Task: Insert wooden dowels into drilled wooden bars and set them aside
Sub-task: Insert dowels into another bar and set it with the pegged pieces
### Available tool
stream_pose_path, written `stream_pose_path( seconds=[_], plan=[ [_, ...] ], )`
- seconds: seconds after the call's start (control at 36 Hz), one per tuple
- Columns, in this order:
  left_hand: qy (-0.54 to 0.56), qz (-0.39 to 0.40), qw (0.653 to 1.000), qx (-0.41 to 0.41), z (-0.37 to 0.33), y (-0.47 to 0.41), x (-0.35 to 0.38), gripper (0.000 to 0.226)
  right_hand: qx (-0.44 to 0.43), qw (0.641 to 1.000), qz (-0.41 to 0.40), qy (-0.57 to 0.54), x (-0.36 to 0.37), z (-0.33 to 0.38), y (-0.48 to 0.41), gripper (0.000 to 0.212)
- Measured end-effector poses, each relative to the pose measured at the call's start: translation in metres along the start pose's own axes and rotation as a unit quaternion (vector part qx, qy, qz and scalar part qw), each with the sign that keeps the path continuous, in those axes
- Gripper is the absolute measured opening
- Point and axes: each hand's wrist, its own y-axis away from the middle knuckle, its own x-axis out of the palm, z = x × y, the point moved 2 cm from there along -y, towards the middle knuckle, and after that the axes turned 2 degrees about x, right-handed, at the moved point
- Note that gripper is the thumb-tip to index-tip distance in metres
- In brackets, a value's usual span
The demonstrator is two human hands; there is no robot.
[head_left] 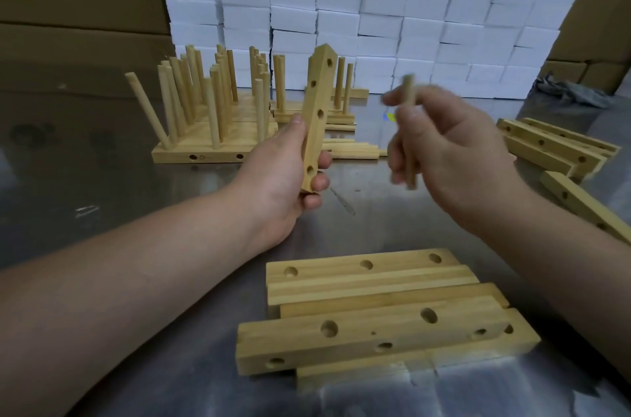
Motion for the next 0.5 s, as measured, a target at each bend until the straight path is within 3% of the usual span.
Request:
stream_pose_path(
  seconds=[0.08, 0.19, 0.28, 0.5],
  plan=[
    [0.032, 0.01, 0.999, -0.003, -0.002, 0.001, 0.001, 0.023, -0.021, 0.986, 0.08, 0.145, 0.008, 0.0, 0.003, 0.032],
    [0.046, -0.005, 0.999, 0.0, -0.004, 0.0, -0.001, 0.022, 0.054, 0.971, 0.153, 0.174, 0.014, -0.009, 0.004, 0.027],
    [0.044, 0.0, 0.999, -0.002, -0.003, 0.002, 0.001, 0.019, 0.073, 0.971, 0.148, 0.176, 0.014, -0.01, 0.003, 0.015],
    [-0.062, 0.006, 0.998, 0.013, 0.003, 0.001, -0.001, 0.023, 0.026, 0.99, 0.07, 0.12, 0.011, -0.011, 0.004, 0.026]
  ],
)
